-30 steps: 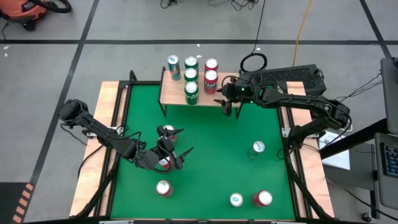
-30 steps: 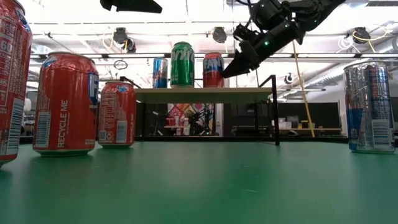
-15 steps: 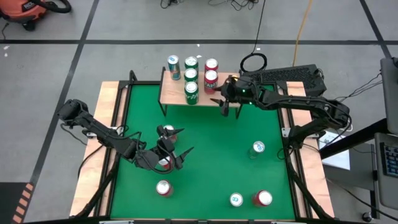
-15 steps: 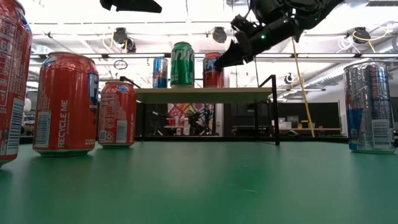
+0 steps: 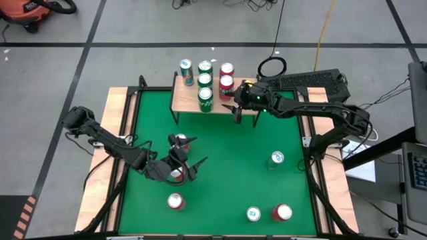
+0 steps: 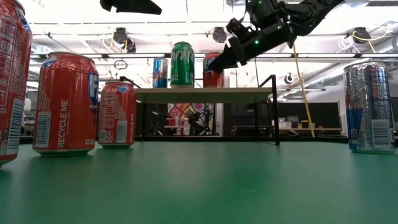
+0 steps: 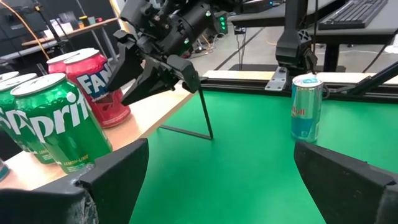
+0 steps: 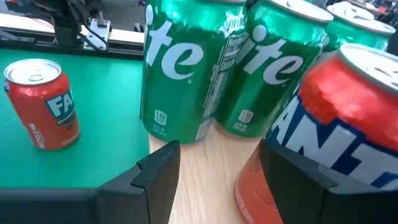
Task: Place canned beverage on shelf
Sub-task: Put the orange soda can on the shelf aligned with the other orange soda can
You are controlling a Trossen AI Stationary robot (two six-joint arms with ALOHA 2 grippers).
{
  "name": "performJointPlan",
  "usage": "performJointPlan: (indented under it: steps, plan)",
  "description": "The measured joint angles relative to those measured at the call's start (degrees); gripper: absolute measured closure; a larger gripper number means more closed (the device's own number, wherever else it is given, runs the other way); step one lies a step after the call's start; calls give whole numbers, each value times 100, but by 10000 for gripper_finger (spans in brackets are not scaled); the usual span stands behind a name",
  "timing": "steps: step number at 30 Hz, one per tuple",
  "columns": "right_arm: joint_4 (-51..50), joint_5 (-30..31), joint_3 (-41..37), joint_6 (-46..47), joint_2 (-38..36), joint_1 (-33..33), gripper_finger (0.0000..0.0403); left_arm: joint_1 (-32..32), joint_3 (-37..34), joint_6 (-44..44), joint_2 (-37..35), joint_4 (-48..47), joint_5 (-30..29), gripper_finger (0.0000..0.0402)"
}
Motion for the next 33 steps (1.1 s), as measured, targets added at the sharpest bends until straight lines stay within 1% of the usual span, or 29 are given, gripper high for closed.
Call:
performJointPlan:
  steps: [6,11,15,18,25,33]
  plan:
    - [273,-3,0,-79,2,-35,190,-2,0,4,0,-8,-2,8]
    - [292,-25,0,-113,2,-85,190,0,0,6,0,-19,-4,8]
    - [112,-26,0,-135,-127,40,190,-2,0,9,0,-44,-3,8]
    - [-274,-2,-2,-141,-285,133,190,-2,0,28,0,-52,-2,8]
    - [-795,735,-2,-127,-412,149,190,99,0,51,0,-71,-2,8]
    - [-802,890,-2,-231,-409,141,190,160,0,41,0,-71,22,8]
